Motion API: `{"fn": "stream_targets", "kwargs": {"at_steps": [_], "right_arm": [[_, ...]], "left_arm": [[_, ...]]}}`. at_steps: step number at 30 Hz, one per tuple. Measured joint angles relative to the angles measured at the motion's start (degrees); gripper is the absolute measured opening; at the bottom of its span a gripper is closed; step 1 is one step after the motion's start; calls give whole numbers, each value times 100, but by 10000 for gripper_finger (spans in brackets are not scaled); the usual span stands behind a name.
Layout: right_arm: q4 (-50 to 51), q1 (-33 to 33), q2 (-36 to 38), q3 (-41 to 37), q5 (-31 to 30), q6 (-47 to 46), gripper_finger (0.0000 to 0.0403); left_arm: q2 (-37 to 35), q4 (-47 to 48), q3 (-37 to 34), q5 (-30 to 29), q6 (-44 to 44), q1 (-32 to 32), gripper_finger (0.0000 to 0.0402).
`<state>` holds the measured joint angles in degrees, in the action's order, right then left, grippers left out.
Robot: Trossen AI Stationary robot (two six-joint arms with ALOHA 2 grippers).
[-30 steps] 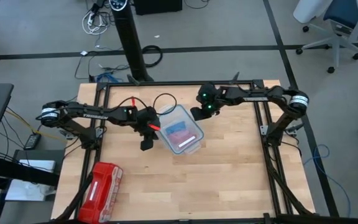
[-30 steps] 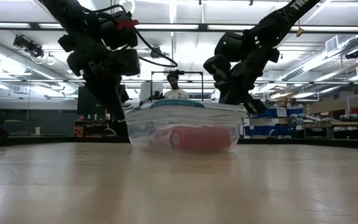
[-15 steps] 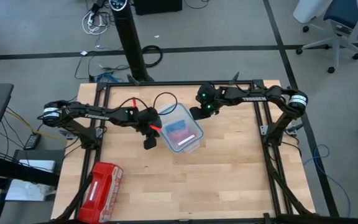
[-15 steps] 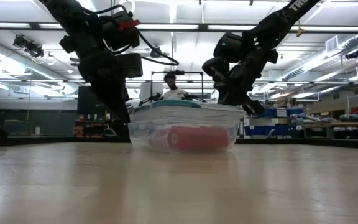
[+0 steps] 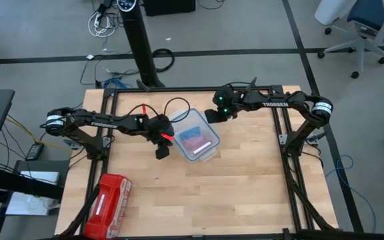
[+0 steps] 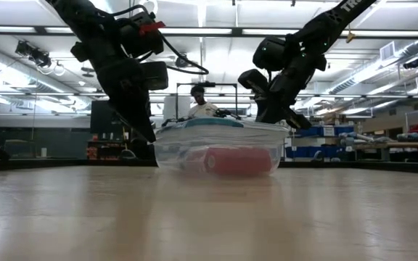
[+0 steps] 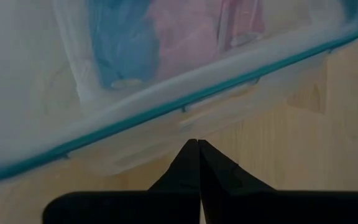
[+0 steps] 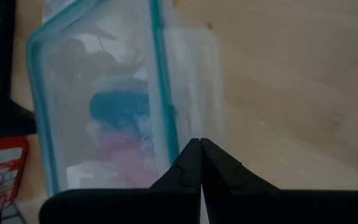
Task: Roll bandage
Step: Close the lid of the tupperware
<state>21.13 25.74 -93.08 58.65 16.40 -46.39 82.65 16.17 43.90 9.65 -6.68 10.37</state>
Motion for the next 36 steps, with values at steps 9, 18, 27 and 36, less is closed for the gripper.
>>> {"fn": "stream_targets", "kwargs": {"at_steps": [9, 18, 27, 36], "right_arm": [[-13, 74, 0, 0, -444, 93, 0], [-60, 57, -57, 7, -566, 284, 0], [-190, 11, -242, 9, -478, 302, 0], [-624, -199, -599, 19, -165, 115, 0]], "left_arm": [[0, 30, 0, -2, -108, 2, 0], [0, -53, 0, -75, -114, 2, 0], [248, -646, 7, -104, -158, -5, 0], [393, -830, 1, -7, -411, -62, 0]]}}
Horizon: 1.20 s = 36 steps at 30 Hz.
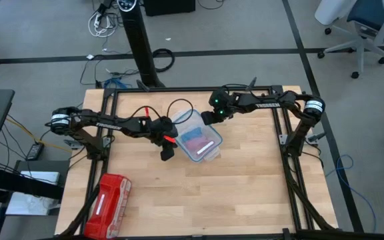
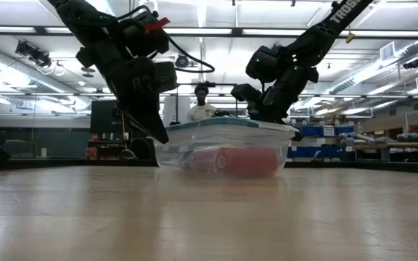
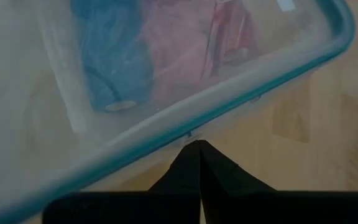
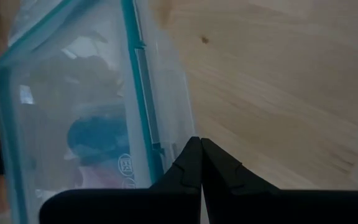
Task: Roll bandage
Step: Close the lid of the tupperware
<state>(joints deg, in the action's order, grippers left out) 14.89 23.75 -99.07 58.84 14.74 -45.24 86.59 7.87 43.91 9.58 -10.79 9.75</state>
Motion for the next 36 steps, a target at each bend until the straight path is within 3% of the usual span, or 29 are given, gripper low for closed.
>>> {"fn": "stream_targets", "kwargs": {"at_steps": [19, 25, 36], "right_arm": [[4, -226, -15, -14, 461, 99, 0], [335, -236, 16, -14, 474, 40, 0], [789, 113, 313, -2, 618, 422, 0]], "left_arm": [[309, -455, 17, -304, -4, -167, 0], [367, -69, 189, -461, -15, -165, 0], [-367, 740, 298, -482, 304, -137, 0]]}}
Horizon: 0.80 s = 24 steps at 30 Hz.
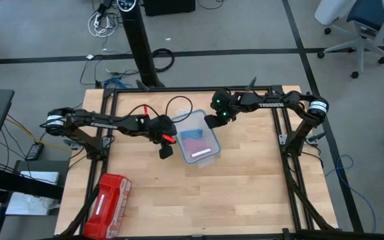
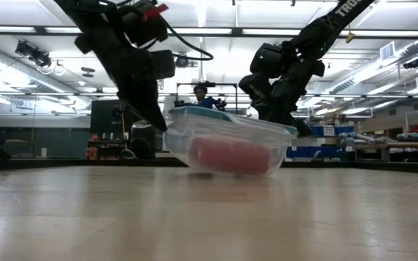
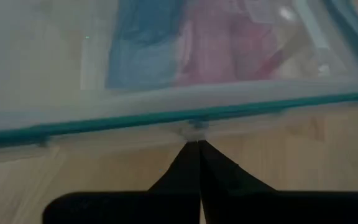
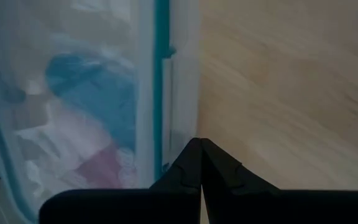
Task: Roll bandage
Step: Close the lid of the tupperware
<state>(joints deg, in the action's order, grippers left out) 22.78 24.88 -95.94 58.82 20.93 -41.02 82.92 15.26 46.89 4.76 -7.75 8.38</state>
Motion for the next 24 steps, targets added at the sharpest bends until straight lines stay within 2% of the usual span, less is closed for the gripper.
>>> {"fn": "stream_targets", "kwargs": {"at_steps": [8, 14, 20, 24], "right_arm": [[224, 28, 115, 3, -14, 215, 0], [497, 33, 471, 10, -6, 392, 0], [454, -84, 1192, 10, 127, 790, 0], [542, -417, 1551, 10, 137, 869, 0]], "left_arm": [[-242, 527, 55, 202, -26, -8, 0], [-278, 654, 609, 200, 354, -11, 0], [-278, 552, 930, -666, 883, 103, 0], [-247, 432, 946, -613, 873, 447, 0]]}}
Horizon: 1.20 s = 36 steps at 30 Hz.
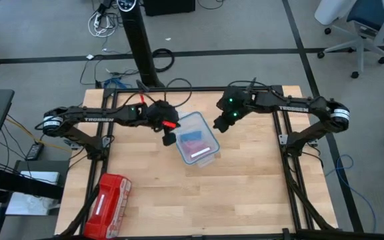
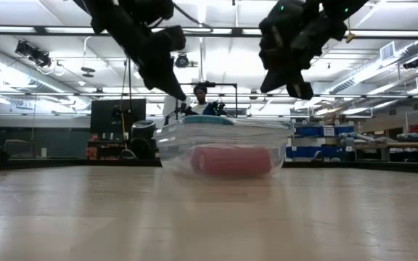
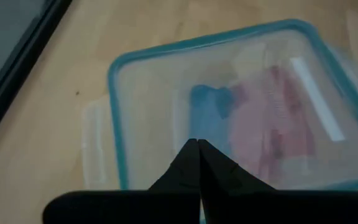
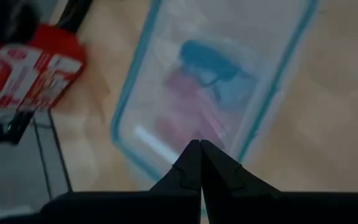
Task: Roll bandage
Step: Close the lid of the tupperware
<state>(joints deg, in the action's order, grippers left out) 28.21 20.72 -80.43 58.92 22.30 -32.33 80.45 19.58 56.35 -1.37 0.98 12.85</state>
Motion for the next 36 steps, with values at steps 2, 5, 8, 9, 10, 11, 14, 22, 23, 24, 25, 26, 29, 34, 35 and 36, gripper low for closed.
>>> {"fn": "stream_targets", "kwargs": {"at_steps": [2, 5, 8, 9, 10, 11, 14, 22, 23, 24, 25, 26, 29, 34, 35, 36], "right_arm": [[17, -243, 63, 0, -52, 23, 0], [25, -642, 73, 0, -256, 35, 0], [-14, -963, 36, 1, -408, -138, 0], [-4, -1059, 25, 0, -429, -195, 0], [-21, -1160, 6, 0, -456, -239, 0], [-40, -1259, -3, 0, -474, -251, 0], [-23, -1532, -8, 0, -551, -248, 0], [1, -1939, -109, -1, -747, -211, 0], [31, -1990, -130, -4, -724, -215, 0], [9, -2044, -178, 18, -698, -215, 0], [50, -2098, -215, 64, -690, -211, 0], [158, -2153, -266, 119, -691, -188, 0], [411, -2304, -479, 448, -757, -33, 0], [839, -2415, -1042, 1000, -879, 341, 0], [879, -2417, -1160, 1067, -864, 375, 0], [878, -2414, -1256, 1134, -815, 395, 0]], "left_arm": [[37, 29, -2, 153, -7, 205, 0], [111, 47, 18, 402, -10, 528, 0], [199, -49, 22, 690, -12, 798, 0], [226, -27, 22, 762, -11, 863, 0], [265, -81, 22, 828, -11, 919, 0], [292, -132, 27, 865, -11, 984, 0], [419, -213, 27, 978, 1, 1127, 0], [1061, -238, 419, 1072, 23, 1369, 0], [1123, -210, 507, 1091, 23, 1408, 0], [1159, -182, 586, 1113, 26, 1454, 0], [1191, -140, 660, 1134, 27, 1485, 0], [1201, -112, 723, 1181, 29, 1530, 0], [1204, 27, 870, 1328, 76, 1669, 0], [1384, 557, 1104, 1890, 52, 1996, 0], [1469, 687, 1147, 1996, 26, 2025, 0], [1538, 751, 1202, 2085, 5, 2064, 0]]}}
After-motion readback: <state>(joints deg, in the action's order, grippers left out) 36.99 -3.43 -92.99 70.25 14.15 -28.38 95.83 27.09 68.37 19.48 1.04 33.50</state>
